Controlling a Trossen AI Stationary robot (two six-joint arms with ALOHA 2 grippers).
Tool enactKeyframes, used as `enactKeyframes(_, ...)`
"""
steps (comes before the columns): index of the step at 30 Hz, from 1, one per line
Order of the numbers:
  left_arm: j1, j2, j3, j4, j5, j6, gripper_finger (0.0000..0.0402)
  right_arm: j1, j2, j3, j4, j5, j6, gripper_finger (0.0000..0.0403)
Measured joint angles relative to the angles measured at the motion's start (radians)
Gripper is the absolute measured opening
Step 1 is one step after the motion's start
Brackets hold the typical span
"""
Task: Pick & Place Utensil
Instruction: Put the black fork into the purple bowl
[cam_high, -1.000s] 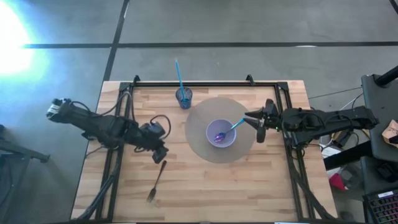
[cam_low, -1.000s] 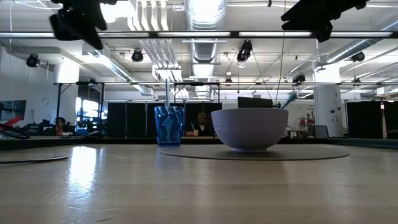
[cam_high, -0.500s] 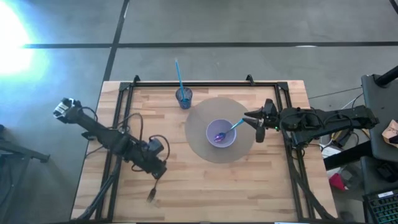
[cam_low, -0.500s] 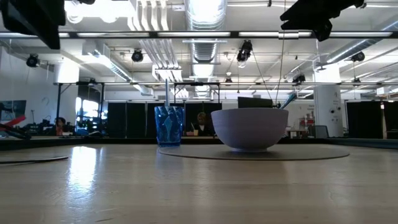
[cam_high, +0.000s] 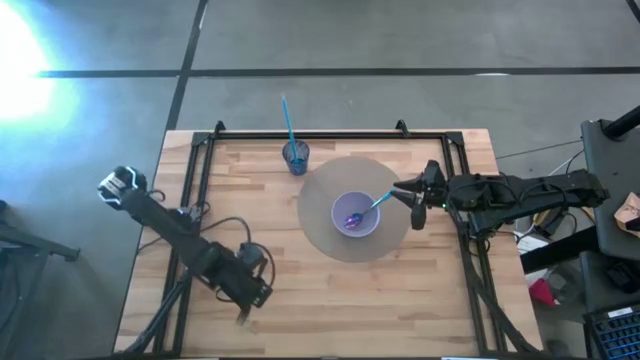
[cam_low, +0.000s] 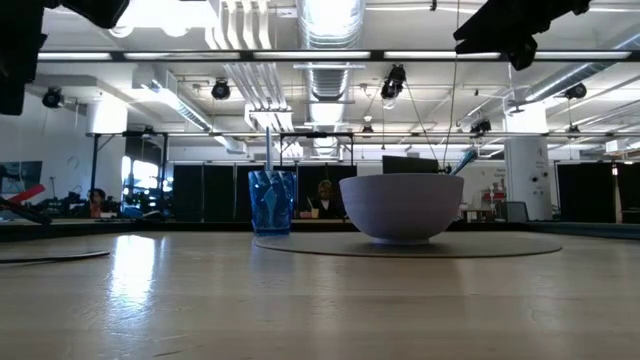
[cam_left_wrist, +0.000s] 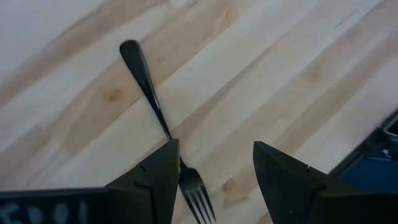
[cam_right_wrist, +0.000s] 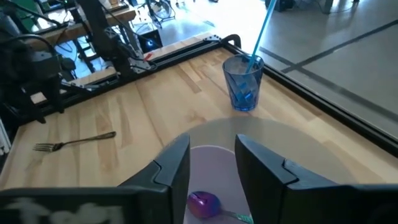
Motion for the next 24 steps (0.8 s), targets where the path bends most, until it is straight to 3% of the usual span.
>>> enactKeyframes(11, -0.01, 0.139, 0.018, -0.025, 0.062, -0.073, 0.0195, 0.0, 0.001, 0.0, -0.052, -0.014, 0.0, 0.0107)
enactKeyframes(24, -0.01, 0.195, -0.024, 0.015, 0.04, -0.099, 0.0195, 0.0, 0.001, 0.0, -0.052, -0.017, 0.001, 0.009)
